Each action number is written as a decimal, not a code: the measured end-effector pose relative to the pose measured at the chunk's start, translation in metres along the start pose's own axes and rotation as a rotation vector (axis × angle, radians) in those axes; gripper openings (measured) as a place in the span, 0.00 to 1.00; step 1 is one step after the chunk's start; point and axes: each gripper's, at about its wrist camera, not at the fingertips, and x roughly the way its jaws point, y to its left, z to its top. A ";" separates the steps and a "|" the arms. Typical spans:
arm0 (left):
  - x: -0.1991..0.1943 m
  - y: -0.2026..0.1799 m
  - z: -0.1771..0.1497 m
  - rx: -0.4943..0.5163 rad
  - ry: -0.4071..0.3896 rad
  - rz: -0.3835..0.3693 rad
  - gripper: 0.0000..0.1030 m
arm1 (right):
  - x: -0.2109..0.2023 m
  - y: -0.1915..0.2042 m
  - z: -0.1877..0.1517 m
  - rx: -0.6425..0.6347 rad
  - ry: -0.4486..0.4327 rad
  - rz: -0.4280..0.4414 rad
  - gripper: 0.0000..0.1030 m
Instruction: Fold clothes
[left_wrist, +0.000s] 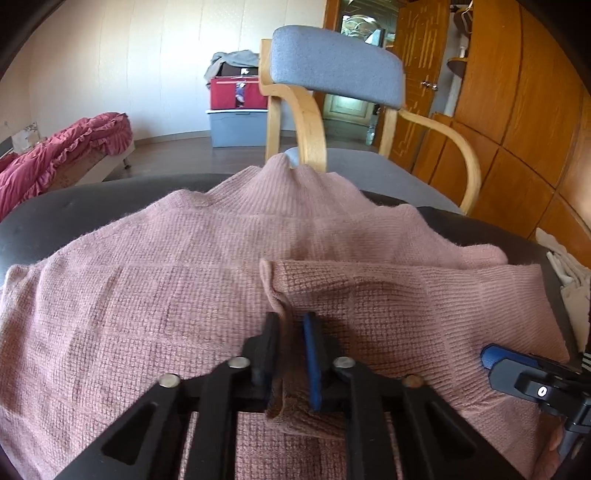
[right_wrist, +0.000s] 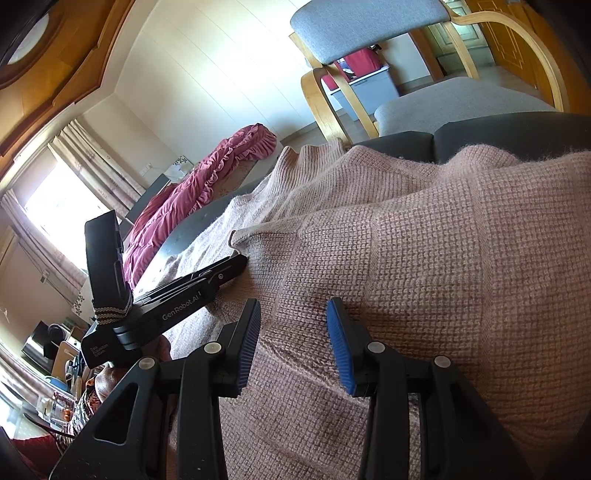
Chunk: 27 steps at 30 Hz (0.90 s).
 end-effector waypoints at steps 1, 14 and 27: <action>-0.001 0.002 0.000 -0.004 -0.006 -0.009 0.04 | -0.001 0.000 0.000 -0.001 -0.002 -0.001 0.39; -0.029 0.036 0.003 -0.137 -0.147 -0.312 0.03 | -0.087 0.020 -0.011 -0.116 -0.232 -0.193 0.39; -0.068 0.047 0.018 -0.204 -0.279 -0.399 0.03 | -0.102 0.017 -0.061 -0.278 -0.036 -0.414 0.19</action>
